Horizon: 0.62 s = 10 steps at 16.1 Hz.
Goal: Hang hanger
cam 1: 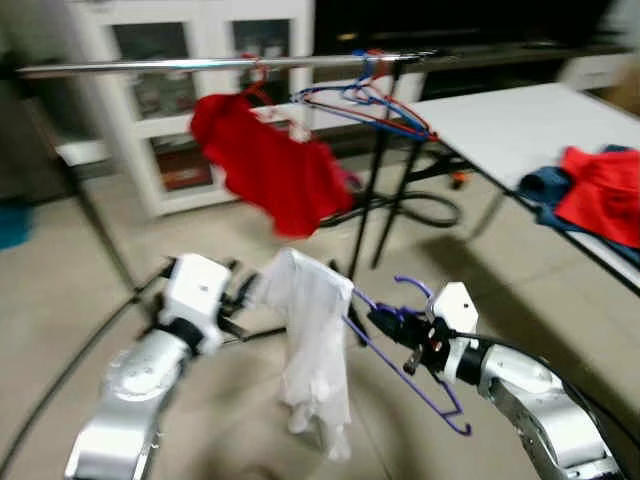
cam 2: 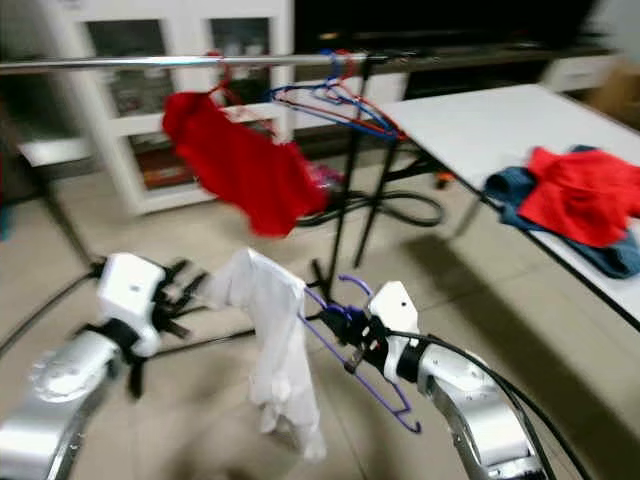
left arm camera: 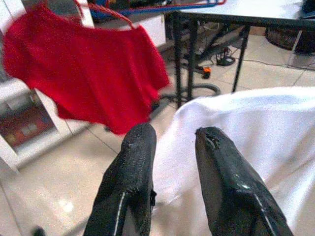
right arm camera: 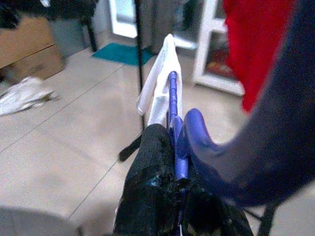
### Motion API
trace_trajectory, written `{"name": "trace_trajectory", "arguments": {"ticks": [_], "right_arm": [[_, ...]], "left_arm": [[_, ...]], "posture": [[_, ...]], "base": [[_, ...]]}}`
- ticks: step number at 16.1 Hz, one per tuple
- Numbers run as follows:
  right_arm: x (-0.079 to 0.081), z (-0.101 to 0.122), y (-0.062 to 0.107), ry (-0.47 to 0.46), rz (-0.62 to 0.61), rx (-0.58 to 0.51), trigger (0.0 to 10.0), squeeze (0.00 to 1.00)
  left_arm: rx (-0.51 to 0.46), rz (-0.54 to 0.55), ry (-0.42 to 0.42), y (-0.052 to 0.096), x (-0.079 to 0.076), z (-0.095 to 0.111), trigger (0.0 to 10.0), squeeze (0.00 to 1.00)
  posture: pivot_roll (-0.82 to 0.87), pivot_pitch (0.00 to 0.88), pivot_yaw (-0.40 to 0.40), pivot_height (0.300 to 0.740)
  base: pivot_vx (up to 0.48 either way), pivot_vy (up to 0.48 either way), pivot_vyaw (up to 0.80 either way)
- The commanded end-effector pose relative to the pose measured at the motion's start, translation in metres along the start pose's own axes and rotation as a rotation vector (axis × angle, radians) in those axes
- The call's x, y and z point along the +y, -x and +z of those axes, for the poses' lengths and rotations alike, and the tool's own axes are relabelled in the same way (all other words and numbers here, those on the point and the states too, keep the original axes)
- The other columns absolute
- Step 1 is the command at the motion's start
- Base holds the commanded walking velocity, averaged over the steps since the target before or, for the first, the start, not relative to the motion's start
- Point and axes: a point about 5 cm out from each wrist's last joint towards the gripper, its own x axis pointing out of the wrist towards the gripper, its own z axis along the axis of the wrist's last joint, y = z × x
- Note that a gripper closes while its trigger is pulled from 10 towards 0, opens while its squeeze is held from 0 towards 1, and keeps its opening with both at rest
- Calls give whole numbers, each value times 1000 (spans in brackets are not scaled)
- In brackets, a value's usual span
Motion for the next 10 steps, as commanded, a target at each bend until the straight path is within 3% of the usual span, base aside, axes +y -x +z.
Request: {"name": "trace_trajectory", "arguments": {"ticks": [1, 4, 5, 7, 8, 10], "right_arm": [[1, 12, -5, 43, 18, -45, 10000, 0], [5, 11, -16, 50, 65, -57, 10000, 0], [4, 11, -18, 54, 71, -57, 10000, 0], [1, 11, -21, 63, 75, -55, 10000, 0], [0, 11, -23, 68, 80, -56, 10000, 0], [-3, 12, -24, 79, 88, -60, 10000, 0]], "left_arm": [[0, 5, 10, 2, 4, 4, 10000, 0], [-16, -14, -63, 10, 15, 12, 10000, 0], [-25, 2, -101, 12, 19, 15, 10000, 0], [-50, 11, -149, 12, 21, 22, 10000, 0], [-46, 7, -115, 12, 21, 22, 10000, 0], [-10, -6, -32, 9, 18, 18, 10000, 0]], "posture": [[166, 0, -22, 740], [215, 0, 3, 740], [217, 0, 4, 740], [234, 0, 5, 740], [237, 0, 4, 740], [238, 0, 8, 740]], "base": [[0, 266, 800], [0, 480, 800], [0, 0, 800], [0, -480, 800], [0, -480, 800], [0, 240, 800]]}}
